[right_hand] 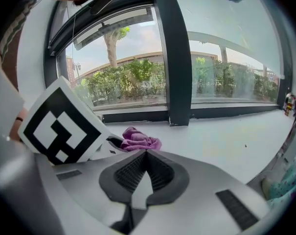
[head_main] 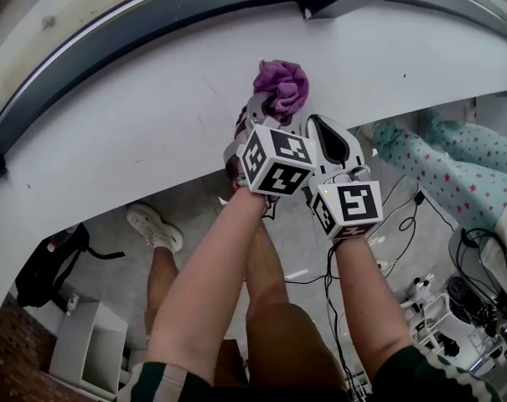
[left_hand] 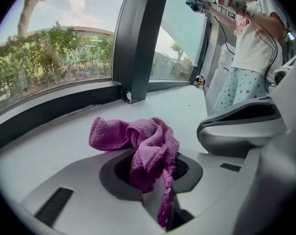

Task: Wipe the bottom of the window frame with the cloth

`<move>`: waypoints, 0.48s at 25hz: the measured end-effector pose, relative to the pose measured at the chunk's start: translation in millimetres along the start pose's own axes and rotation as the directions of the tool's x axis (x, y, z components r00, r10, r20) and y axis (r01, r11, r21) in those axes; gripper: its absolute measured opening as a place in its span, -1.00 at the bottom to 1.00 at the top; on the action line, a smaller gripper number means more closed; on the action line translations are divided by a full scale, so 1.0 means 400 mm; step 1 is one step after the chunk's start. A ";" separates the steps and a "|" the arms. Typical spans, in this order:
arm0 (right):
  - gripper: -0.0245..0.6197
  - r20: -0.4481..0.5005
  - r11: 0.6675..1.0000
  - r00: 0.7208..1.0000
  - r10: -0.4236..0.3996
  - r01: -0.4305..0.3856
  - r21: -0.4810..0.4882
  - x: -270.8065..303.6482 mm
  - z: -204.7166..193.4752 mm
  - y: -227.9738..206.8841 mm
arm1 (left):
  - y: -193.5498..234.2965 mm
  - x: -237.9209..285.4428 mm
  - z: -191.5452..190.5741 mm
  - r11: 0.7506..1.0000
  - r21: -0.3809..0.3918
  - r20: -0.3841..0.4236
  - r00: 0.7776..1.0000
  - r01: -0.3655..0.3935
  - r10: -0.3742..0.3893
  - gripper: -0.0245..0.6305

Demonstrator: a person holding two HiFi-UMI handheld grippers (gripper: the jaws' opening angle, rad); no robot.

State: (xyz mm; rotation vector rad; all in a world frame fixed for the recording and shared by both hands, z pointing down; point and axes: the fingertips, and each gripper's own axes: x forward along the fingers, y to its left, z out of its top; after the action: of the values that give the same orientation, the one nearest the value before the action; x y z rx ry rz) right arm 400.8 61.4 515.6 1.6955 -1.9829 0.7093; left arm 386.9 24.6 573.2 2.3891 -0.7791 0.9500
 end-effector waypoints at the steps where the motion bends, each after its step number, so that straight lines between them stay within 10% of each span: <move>1: -0.88 -0.002 1.000 1.000 -0.006 0.006 0.006 -0.002 -0.001 0.001 | -0.005 -0.003 -0.004 1.000 -0.002 0.000 1.000 0.002 -0.002 -0.62; 12: -0.88 -0.007 1.000 1.000 -0.001 0.001 -0.018 0.003 0.010 0.016 | 0.007 -0.014 -0.010 1.000 -0.016 0.018 1.000 -0.013 0.013 -0.62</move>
State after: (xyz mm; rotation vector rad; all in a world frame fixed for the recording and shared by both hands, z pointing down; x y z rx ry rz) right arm 394.3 58.6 512.5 1.6817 -1.9779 0.6944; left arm 379.7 26.7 572.3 2.3845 -0.8069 0.9257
